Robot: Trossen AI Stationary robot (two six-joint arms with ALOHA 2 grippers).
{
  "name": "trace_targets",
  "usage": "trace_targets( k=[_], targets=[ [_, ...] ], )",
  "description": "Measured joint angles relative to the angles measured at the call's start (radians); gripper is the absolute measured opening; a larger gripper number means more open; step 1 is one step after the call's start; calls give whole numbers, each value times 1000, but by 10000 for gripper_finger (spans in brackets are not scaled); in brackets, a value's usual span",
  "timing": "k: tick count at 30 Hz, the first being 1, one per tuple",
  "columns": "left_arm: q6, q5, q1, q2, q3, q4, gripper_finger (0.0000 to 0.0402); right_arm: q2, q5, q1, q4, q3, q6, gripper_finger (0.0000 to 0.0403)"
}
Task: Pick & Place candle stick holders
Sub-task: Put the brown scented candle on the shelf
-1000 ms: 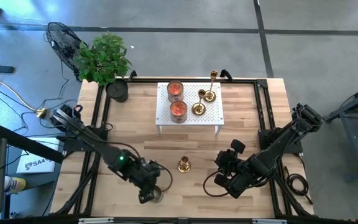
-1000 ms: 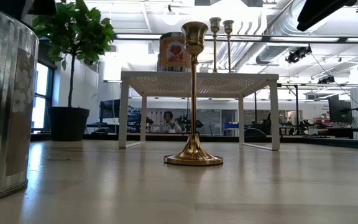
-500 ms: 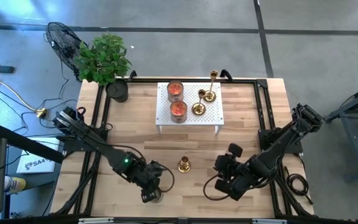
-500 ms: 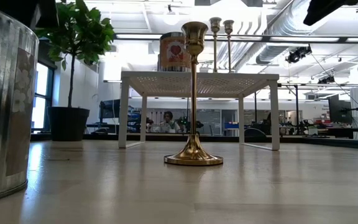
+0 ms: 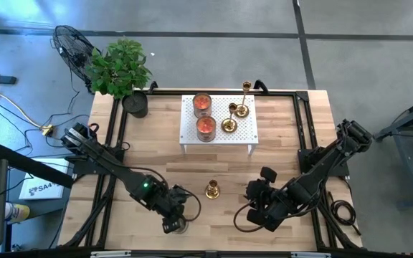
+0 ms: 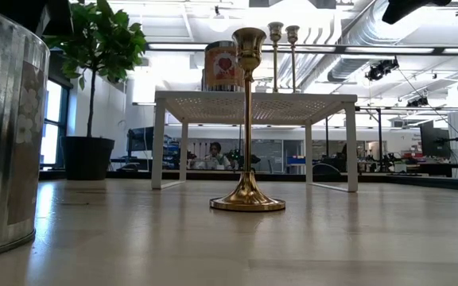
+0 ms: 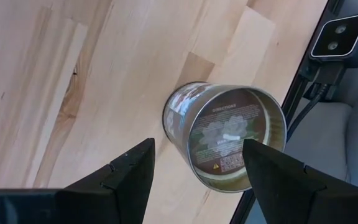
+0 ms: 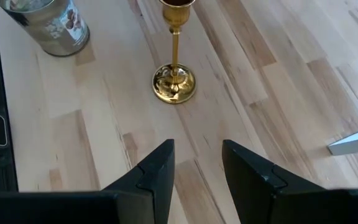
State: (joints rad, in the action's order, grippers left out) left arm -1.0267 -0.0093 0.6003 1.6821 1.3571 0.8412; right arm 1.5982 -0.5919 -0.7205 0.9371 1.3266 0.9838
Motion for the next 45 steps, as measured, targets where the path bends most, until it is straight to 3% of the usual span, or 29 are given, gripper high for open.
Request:
trace_targets(
  k=[13, 21, 30, 45],
  targets=[
    [-26, 73, 0, 0, 0, 1, 239, 0, 21, 0, -2, 0, 4, 129],
    [-29, 5, 0, 0, -1, 86, 239, 0, 51, 0, -34, 0, 8, 129],
    [-32, -48, 2, 0, -1, 36, 239, 0, 49, 0, -34, 0, 10, 129],
    [-30, -51, 2, 0, -1, 29, 239, 0, 41, 0, -37, 0, 10, 129]
  ],
)
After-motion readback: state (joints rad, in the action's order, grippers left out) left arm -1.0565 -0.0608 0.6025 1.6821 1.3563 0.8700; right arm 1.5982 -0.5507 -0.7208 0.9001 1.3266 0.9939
